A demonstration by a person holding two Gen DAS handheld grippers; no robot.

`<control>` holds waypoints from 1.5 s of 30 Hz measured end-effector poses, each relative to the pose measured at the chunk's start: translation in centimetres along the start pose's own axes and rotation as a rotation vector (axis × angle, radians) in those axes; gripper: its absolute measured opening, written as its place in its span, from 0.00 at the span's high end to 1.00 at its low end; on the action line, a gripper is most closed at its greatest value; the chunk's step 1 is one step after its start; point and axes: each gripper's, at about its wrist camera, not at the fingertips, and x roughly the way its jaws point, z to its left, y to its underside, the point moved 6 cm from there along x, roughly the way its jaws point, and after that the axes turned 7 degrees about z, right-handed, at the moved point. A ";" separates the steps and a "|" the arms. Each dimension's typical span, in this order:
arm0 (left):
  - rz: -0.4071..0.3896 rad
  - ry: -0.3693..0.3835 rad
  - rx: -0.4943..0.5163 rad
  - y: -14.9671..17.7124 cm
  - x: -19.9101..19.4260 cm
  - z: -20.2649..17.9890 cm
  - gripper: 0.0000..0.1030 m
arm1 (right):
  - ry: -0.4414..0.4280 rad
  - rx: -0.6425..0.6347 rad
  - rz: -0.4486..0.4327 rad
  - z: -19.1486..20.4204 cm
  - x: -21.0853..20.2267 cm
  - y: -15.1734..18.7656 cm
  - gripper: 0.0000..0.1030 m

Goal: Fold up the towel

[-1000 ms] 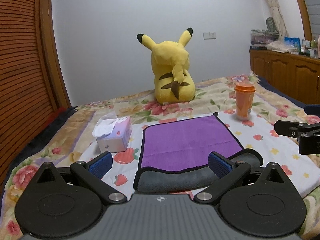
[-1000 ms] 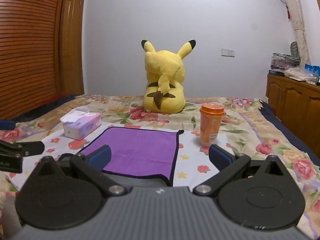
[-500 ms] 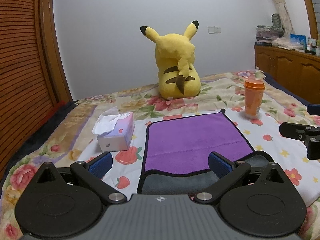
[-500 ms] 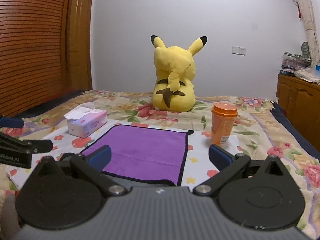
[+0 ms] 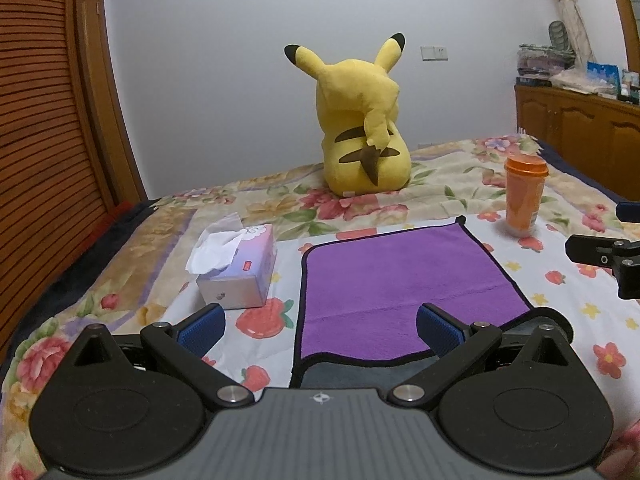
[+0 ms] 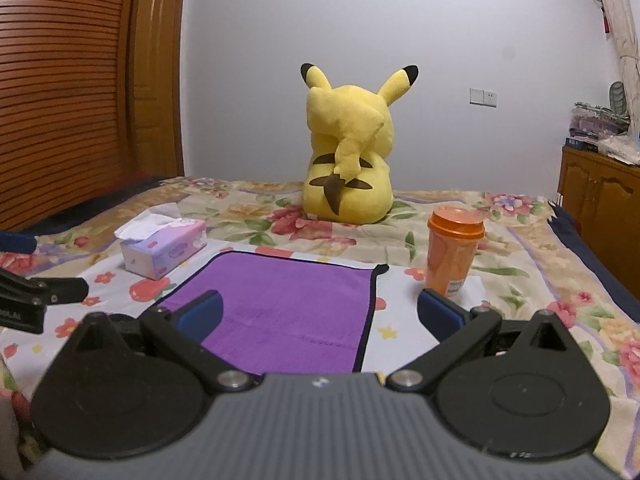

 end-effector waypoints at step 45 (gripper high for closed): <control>0.341 0.125 -0.011 3.2 12.2 4.0 0.09 | -0.108 0.061 0.390 -1.7 8.4 5.2 0.17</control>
